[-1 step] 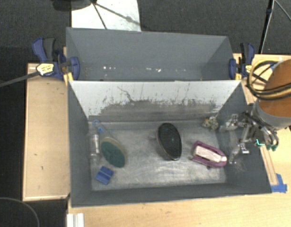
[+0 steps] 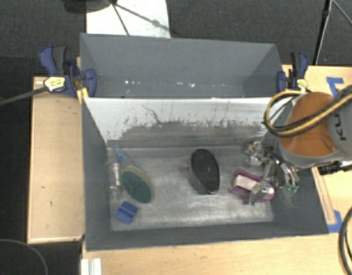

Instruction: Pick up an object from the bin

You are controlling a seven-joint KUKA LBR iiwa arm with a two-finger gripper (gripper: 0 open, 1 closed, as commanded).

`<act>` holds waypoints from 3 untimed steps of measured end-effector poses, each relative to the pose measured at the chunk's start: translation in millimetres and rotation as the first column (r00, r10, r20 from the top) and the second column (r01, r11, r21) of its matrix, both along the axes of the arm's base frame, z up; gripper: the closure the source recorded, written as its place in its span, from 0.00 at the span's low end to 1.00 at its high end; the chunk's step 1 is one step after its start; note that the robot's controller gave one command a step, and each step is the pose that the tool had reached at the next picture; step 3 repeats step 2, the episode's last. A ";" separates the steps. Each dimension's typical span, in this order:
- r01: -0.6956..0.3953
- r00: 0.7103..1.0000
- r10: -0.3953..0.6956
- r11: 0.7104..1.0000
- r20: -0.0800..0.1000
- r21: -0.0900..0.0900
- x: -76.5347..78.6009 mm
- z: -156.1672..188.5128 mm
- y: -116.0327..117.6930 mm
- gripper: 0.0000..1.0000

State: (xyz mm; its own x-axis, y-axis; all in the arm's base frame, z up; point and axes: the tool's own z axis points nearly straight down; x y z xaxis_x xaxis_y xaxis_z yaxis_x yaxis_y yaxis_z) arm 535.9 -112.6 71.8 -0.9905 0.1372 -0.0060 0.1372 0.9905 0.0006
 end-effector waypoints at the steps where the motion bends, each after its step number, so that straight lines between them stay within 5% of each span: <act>1: -0.003 1.000 0.003 1.000 0.010 -0.002 2.5 2.8 -0.8 1.00; 2: -0.046 0.999 0.046 0.999 0.005 -0.002 23.0 228.2 11.0 1.00; 3: -0.046 0.999 0.046 0.999 0.005 -0.002 23.0 228.2 11.0 1.00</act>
Offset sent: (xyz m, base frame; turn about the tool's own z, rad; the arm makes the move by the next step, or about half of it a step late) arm 0.0000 0.0000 0.0000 0.0000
